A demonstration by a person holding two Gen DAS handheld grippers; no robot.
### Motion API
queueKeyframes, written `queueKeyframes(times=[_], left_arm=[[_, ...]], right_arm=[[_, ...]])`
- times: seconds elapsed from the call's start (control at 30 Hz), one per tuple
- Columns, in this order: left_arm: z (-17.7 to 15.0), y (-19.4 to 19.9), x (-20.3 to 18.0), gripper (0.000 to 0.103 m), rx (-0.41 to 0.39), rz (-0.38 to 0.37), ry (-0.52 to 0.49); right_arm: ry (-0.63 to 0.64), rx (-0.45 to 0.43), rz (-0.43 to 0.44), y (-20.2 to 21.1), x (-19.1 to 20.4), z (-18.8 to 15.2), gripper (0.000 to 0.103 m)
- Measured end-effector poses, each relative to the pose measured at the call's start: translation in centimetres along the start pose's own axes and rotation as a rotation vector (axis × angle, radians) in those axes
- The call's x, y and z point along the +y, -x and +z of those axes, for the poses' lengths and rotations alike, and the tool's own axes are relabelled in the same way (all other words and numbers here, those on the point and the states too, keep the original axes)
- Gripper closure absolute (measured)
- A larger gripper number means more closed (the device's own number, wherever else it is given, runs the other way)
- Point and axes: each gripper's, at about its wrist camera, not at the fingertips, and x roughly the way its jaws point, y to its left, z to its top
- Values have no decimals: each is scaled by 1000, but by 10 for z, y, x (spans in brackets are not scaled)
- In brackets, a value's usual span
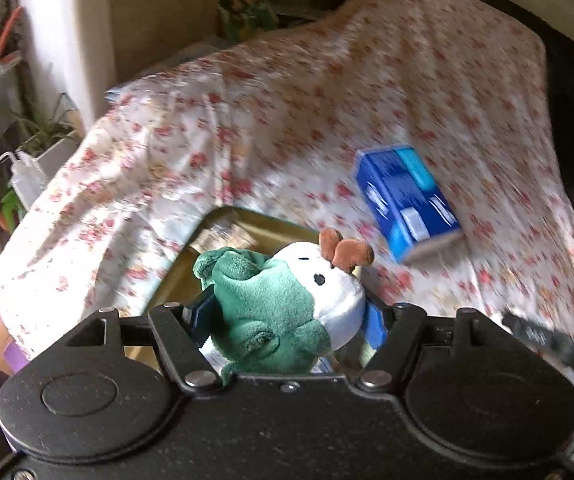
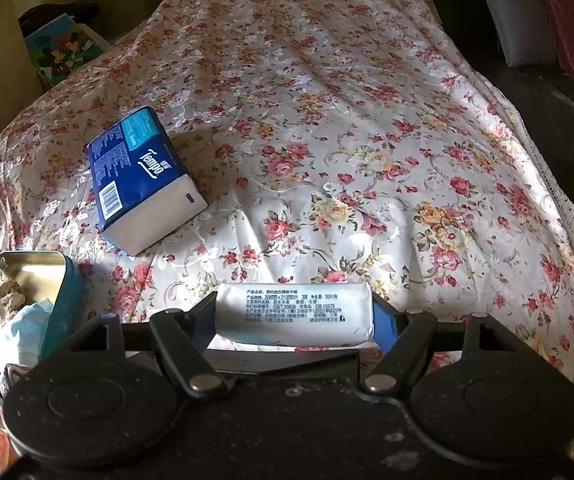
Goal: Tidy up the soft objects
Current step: 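Carry the green plush into the tray and open the left tool while the right carries the package, then lower the white package into the tray and open the right tool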
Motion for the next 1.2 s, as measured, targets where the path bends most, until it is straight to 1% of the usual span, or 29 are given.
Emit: queueKeyframes(times=[0.1, 0.17, 0.23, 0.3, 0.43, 0.53, 0.67, 0.77, 0.83, 0.93, 1.0, 1.07, 1.2], left_arm=[[7, -8, 16, 38, 2, 4, 52], [9, -15, 25, 38, 21, 0, 76], [11, -21, 32, 38, 34, -5, 94], [13, -27, 39, 38, 32, 11, 103], [15, -36, 44, 38, 25, 51, 92], [14, -45, 46, 38, 38, 49, 99], [12, -54, 43, 38, 63, 38, 96], [12, -55, 44, 37, 69, 17, 110], [13, -56, 45, 37, 68, 18, 122], [15, -57, 49, 36, 65, 22, 144], [16, -58, 51, 28, 60, 29, 163], [17, -56, 54, 24, 48, 33, 182], [19, -53, 59, 21, 36, 37, 221]], right_arm=[[12, -12, -2, 2, 2, -1, 28], [17, -17, -4, 4, 3, -1, 28], [21, -20, 3, 7, 5, 0, 28], [30, -28, 17, 12, 9, 1, 28], [106, -78, 30, 28, 34, 4, 28], [147, -98, 89, 39, 61, 10, 28], [148, -57, 212, 39, 101, 25, 28], [148, -29, 273, 35, 131, 38, 28], [153, -14, 292, 32, 151, 47, 28], [151, 0, 314, 28, 170, 56, 28], [143, 8, 318, 24, 181, 62, 28], [136, 19, 323, 22, 189, 65, 28], [133, 45, 320, 15, 200, 68, 28]])
